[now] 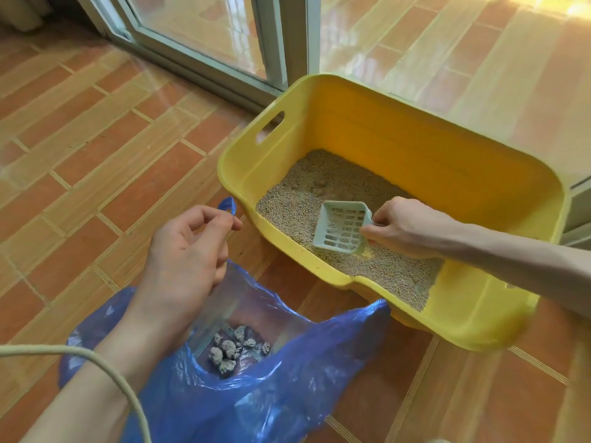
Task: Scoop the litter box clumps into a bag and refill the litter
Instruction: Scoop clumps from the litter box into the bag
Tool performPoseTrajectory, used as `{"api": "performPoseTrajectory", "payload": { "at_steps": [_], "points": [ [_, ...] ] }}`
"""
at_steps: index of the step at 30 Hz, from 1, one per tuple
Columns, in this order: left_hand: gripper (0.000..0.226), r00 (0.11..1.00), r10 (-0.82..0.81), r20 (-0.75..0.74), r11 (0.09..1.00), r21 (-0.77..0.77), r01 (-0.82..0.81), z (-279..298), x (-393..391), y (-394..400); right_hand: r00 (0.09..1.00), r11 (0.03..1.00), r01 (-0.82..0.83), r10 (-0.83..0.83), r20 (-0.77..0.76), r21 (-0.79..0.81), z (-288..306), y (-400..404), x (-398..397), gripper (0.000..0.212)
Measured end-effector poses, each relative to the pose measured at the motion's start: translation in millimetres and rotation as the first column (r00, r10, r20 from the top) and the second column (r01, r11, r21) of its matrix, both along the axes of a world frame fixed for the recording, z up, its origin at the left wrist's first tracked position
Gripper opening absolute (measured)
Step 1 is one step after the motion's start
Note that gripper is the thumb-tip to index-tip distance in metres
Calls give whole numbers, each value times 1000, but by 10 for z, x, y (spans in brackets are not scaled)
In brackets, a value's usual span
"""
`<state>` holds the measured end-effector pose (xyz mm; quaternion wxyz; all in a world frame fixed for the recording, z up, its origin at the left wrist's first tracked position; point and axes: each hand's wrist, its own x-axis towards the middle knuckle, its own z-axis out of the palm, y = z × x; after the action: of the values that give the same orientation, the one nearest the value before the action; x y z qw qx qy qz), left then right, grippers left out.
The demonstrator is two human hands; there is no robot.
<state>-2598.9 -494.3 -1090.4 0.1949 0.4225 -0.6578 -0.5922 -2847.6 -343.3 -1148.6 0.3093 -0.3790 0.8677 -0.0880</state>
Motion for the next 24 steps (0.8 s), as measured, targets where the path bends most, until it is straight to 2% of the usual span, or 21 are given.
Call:
{"api": "performPoseTrajectory", "payload": {
  "at_steps": [6, 10, 13, 17, 21, 24],
  "points": [
    [22, 1000, -12, 19, 1000, 2, 12, -52, -7, -26, 969, 990, -88, 61, -237, -107, -116, -200, 80, 29],
    [22, 1000, -18, 21, 1000, -4, 18, -57, 4, -42, 933, 979, -176, 133, -334, -101, -229, -244, 170, 29],
    [22, 1000, -21, 22, 1000, -5, 21, -65, 14, -47, 925, 972, -208, 161, -344, -106, -274, -236, 206, 29],
    [22, 1000, -17, 22, 1000, -1, 18, -63, 26, -43, 960, 973, -193, 161, -231, -123, -333, -196, 261, 24],
    [23, 1000, -17, 26, 1000, 2, 17, -54, 44, -40, 996, 975, -55, 68, 52, -215, -389, -147, 288, 31],
    [23, 999, -18, 27, 1000, 5, 18, -46, 44, -30, 971, 976, 81, -31, 236, -204, -384, -110, 267, 27]
  ]
}}
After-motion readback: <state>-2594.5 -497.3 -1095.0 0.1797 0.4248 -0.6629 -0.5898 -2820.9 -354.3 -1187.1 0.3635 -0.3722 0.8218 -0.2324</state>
